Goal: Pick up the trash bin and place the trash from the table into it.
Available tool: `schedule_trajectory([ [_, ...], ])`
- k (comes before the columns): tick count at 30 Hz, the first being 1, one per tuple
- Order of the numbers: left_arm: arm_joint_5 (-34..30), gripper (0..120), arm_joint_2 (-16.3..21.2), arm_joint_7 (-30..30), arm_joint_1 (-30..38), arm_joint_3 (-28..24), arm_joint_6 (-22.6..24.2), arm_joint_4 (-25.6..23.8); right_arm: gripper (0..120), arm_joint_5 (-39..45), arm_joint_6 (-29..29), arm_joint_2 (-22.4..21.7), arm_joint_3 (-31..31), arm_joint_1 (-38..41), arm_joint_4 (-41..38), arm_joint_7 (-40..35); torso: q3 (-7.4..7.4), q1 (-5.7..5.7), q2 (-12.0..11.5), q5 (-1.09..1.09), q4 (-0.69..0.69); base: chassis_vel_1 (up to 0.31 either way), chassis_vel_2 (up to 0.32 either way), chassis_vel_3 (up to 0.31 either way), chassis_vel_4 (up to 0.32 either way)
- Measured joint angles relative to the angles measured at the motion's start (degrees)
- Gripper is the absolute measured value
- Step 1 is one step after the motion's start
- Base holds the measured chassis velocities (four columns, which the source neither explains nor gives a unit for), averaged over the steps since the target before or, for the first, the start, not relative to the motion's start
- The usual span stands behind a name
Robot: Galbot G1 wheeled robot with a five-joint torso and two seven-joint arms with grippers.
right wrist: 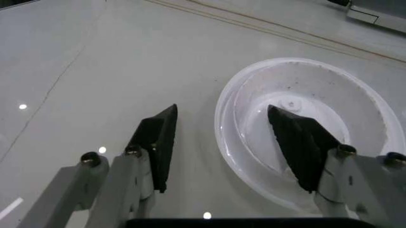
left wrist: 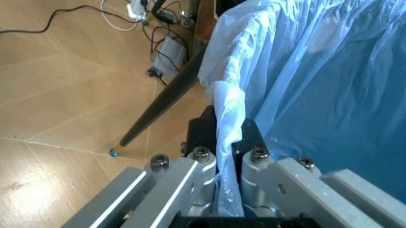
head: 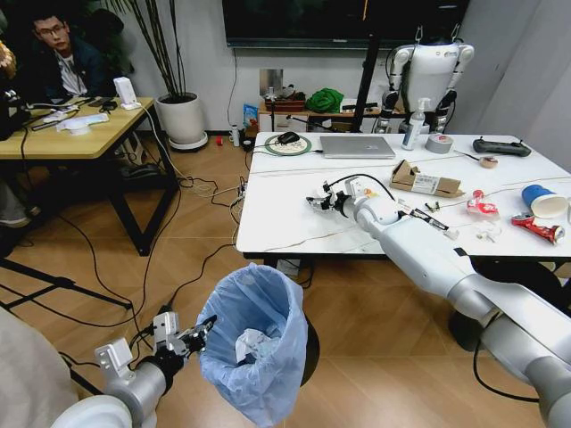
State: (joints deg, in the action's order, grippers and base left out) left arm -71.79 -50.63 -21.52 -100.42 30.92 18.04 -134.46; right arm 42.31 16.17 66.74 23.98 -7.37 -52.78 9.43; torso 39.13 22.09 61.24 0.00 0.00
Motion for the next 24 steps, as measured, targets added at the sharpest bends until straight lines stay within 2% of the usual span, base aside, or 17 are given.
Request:
schedule_trajectory([
  [1, 0.0, 0, 0.0, 0.0, 0.0, 0.0, 0.0, 0.0, 52, 0.0, 0.0, 0.0, 0.0, 0.0, 0.0, 0.0, 0.0, 0.0, 0.0, 0.0, 0.0, 0.0, 0.0, 0.0, 0.0],
  [2, 0.01, 0, -0.07, 0.01, 0.0, -0.01, 0.0, 0.0, 46, 0.02, -0.01, -0.16, 0.01, -0.04, -0.13, 0.0, 0.0, 0.0, 0.0, 0.0, 0.0, 0.0, 0.0, 0.0, 0.0],
  [8, 0.24, 0, -0.45, 0.02, 0.08, -0.32, -0.02, -0.01, 22, 0.39, 0.09, -0.88, 0.25, -0.43, -1.12, -0.4, 0.0, 0.0, 0.0, 0.0, 0.0, 0.0, 0.0, 0.0, 0.0],
  [9, 0.24, 0, -0.45, 0.02, 0.08, -0.32, -0.02, -0.01, 22, 0.39, 0.09, -0.88, 0.25, -0.43, -1.12, -0.4, 0.0, 0.0, 0.0, 0.0, 0.0, 0.0, 0.0, 0.0, 0.0],
  [14, 0.26, 0, -0.46, 0.04, 0.63, -0.96, -0.03, -0.01, 2, 1.37, 0.35, -2.97, 1.05, -1.0, -3.16, -0.74, -0.01, 0.0, 0.0, 0.0, 0.01, 0.0, 0.0, 0.0, 0.0],
  [24, 0.25, 0, -0.03, 0.21, 1.36, -1.86, -0.04, 0.02, 0, 4.67, 0.96, -5.3, 0.64, -1.8, -7.43, -1.84, 0.02, 0.0, 0.0, 0.02, 0.0, 0.0, 0.0, 0.0, 0.0],
])
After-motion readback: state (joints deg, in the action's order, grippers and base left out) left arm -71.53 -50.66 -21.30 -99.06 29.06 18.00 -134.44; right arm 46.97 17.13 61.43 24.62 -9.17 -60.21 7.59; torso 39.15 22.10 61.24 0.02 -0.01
